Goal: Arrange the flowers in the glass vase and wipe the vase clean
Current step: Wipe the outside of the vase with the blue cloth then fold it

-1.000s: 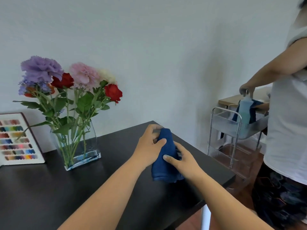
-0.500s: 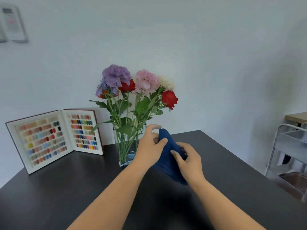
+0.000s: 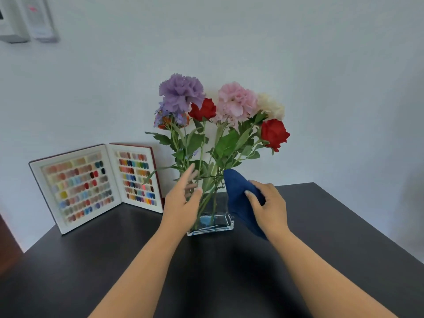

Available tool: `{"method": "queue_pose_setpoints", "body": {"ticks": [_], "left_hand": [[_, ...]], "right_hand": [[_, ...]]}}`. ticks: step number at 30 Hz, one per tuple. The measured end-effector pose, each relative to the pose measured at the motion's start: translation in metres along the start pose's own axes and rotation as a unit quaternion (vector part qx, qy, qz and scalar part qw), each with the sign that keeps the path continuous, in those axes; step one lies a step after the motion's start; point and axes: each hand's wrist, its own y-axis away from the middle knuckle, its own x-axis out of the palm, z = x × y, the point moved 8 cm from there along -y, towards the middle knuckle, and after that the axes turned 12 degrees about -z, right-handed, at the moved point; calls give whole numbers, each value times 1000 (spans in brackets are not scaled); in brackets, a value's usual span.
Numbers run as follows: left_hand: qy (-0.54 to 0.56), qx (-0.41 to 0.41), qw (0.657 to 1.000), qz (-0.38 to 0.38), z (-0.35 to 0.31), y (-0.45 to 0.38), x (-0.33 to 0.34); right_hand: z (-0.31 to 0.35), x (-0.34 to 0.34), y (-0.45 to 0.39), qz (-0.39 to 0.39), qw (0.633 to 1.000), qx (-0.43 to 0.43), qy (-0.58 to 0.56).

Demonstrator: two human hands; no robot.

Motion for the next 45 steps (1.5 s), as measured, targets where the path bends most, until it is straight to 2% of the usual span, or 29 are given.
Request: {"method": "queue_pose_setpoints", "body": {"ticks": [3,6,8,10,15,18,23,25,30,32,38,42,45], "left_hand": [[-6,48,998,-42,-5,-6,-16],[-23,94,993,-72,-8,-2,-27],[-48,120,989,-67,-8,4,-28],[-104,67,991,-58,63,-17,-27],[-148,129,979,-51,52,-15,-19],[-149,121,979,-64,55,-21,-23],[-141,132,980,-38,53,-18,-18],[-136,131,982,-27,55,-15,-15],[-90,119,988,-31,62,-22,-20],[-77,113,990,-23,63,-24,-21],[-64,100,993,-9,63,-25,-29],[-63,83,995,10,62,-29,-31],[-56,77,995,26,64,-30,-34]], "right_hand": [[19,0,-5,-11,997,-77,23],[43,-10,2,-45,979,-196,27],[51,-15,12,-69,965,-246,59],[29,57,14,-27,962,-265,58],[34,56,16,-35,945,-309,102],[39,67,24,9,930,-351,110],[39,86,60,129,856,-466,182],[42,83,56,127,851,-471,195],[68,66,15,16,914,-378,145],[81,70,10,4,922,-361,143],[97,103,41,47,894,-412,170],[84,118,72,132,844,-469,226],[82,107,67,136,843,-465,235]]}}
